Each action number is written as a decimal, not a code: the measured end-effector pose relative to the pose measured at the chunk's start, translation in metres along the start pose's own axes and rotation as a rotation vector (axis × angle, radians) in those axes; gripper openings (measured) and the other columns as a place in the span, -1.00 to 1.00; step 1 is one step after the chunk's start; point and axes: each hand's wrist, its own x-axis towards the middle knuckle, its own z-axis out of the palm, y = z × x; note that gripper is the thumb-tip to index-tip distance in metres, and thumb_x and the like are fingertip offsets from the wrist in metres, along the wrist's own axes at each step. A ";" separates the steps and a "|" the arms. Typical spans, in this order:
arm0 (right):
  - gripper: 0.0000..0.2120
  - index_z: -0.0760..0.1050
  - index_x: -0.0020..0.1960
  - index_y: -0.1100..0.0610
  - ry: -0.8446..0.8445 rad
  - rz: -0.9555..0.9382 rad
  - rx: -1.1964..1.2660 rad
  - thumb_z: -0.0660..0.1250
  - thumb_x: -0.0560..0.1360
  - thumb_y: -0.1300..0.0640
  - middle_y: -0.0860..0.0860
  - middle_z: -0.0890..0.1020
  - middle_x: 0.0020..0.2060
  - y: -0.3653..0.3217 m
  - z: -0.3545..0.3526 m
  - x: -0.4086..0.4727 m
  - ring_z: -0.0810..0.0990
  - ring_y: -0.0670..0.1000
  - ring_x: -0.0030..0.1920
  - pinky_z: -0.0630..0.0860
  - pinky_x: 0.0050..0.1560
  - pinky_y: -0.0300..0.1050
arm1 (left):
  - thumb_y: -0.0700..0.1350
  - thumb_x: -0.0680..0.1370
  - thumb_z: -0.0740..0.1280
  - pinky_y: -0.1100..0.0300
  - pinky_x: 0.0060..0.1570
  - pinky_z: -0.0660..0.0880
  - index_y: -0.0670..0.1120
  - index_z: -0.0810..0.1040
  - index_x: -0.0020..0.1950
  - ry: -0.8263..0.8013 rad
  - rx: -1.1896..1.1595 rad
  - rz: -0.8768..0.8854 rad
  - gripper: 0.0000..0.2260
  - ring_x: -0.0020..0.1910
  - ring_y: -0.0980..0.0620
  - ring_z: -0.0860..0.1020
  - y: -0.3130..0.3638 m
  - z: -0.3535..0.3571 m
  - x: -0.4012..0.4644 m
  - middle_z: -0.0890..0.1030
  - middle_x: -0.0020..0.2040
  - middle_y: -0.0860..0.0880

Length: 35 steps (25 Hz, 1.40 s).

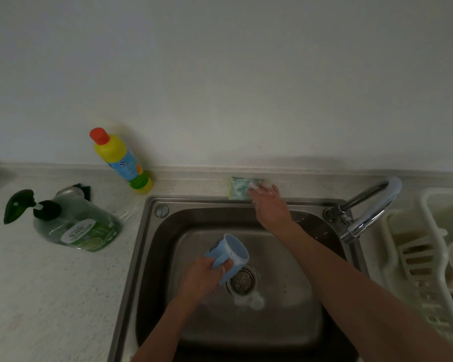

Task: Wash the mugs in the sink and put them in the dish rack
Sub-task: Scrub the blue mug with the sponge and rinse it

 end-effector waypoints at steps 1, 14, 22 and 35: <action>-0.46 0.39 0.45 0.07 -0.029 -0.009 -0.080 0.25 0.49 0.33 0.04 0.34 0.50 0.002 -0.002 0.001 0.20 0.18 0.53 0.07 0.54 0.19 | 0.17 0.57 0.32 0.15 -0.12 0.63 -0.11 0.61 -0.10 0.003 0.004 0.003 -0.66 -0.28 0.04 0.65 0.000 0.000 0.000 0.68 -0.23 -0.10; -0.32 0.49 0.27 0.24 -0.791 0.722 1.243 0.38 0.44 -0.30 0.22 0.67 0.11 -0.072 -0.075 -0.107 0.66 0.18 0.11 0.58 0.20 0.10 | 0.35 0.51 0.23 0.31 -0.34 0.47 0.06 0.56 -0.22 -0.088 0.254 0.424 -0.61 -0.43 0.23 0.49 0.008 -0.020 -0.060 0.55 -0.39 0.09; -0.36 0.36 0.39 0.15 -0.546 0.717 1.632 0.49 0.38 0.06 0.24 0.64 0.13 -0.057 -0.077 -0.202 0.68 0.21 0.03 0.61 0.03 0.09 | -0.04 0.59 0.32 0.36 -0.18 0.45 0.18 0.40 -0.08 0.070 0.263 0.683 -0.85 -0.20 0.26 0.51 0.028 0.002 -0.105 0.49 -0.18 0.19; -0.06 0.22 0.48 -0.21 -0.361 0.260 1.418 0.60 0.27 0.24 0.17 0.54 0.28 -0.005 -0.101 -0.264 0.61 0.19 0.22 0.54 0.18 0.32 | -0.05 0.53 0.32 -0.18 0.14 0.56 -0.23 0.50 0.30 -0.533 -0.663 0.034 -0.60 0.10 -0.38 0.61 0.064 0.046 -0.130 0.63 0.13 -0.34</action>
